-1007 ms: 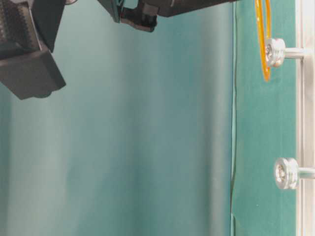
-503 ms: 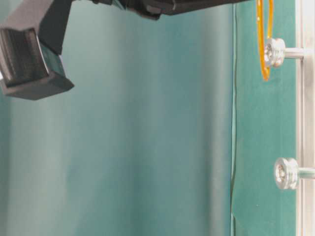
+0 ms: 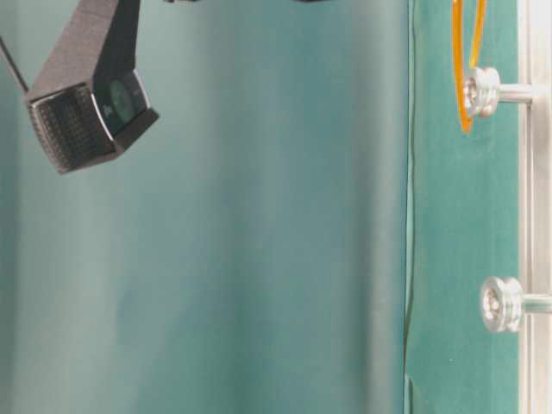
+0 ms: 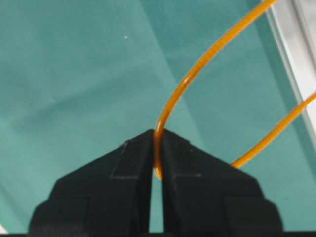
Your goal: Hook the rubber onto the shaft.
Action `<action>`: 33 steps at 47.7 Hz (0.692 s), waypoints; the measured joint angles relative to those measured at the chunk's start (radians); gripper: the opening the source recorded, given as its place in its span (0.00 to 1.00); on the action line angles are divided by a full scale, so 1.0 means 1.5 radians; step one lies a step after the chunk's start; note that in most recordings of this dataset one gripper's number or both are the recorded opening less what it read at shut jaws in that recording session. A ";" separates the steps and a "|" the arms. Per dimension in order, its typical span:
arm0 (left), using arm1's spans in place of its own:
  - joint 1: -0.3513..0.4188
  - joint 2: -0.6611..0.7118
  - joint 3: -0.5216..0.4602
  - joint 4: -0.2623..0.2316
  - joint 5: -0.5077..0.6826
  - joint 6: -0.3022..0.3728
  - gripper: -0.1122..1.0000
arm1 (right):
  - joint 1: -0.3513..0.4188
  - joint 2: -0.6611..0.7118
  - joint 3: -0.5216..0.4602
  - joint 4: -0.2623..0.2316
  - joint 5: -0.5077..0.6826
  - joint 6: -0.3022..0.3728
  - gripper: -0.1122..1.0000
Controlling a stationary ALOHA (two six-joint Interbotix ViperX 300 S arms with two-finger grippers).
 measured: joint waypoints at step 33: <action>0.000 0.000 0.000 0.000 0.000 0.000 0.10 | -0.001 0.001 0.000 0.030 -0.014 0.192 0.15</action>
